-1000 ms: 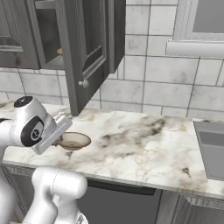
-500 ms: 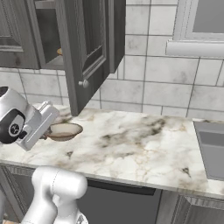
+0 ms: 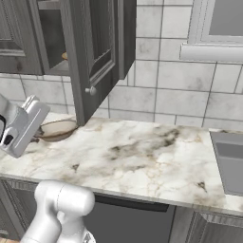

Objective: Pick up the bowls on the counter and stack them on top of one another in the open cabinet. Place the smaller bowl on top of the larger bowl.

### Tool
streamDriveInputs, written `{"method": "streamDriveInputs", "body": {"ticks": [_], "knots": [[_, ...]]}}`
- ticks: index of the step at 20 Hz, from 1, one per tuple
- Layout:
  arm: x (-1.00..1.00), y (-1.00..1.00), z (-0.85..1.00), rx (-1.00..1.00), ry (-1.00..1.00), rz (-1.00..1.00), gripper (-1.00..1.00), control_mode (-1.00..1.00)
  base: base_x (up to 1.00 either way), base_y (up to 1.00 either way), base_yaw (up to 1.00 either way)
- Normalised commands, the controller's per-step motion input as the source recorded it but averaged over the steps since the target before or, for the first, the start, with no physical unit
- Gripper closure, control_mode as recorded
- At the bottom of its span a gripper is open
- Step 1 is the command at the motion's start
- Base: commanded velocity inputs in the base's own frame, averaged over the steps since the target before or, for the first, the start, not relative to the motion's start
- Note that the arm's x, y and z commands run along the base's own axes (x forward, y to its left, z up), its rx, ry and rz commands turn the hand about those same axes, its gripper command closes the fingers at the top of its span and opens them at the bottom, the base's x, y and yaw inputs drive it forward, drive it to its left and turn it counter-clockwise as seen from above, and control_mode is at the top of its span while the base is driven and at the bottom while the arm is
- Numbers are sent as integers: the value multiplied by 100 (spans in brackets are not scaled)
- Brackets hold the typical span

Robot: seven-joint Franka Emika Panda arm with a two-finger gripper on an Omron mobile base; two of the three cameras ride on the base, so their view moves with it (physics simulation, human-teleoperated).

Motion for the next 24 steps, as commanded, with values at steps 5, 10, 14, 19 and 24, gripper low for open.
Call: {"method": "streamDriveInputs", "body": {"ticks": [5, 10, 14, 19, 24], "knots": [[-26, 2, 60, -3, -8, 9, 100, -100, 0, 0, 0], [-24, 0, 58, -2, -10, 9, 100, -100, 0, 0, 0], [-13, 2, 54, 1, -8, 9, 100, -100, 0, 0, 0], [-1, 0, 42, 7, -7, 10, 100, -100, 0, 0, 0], [16, 1, 35, 7, -9, 7, 100, -100, 0, 0, 0]]}}
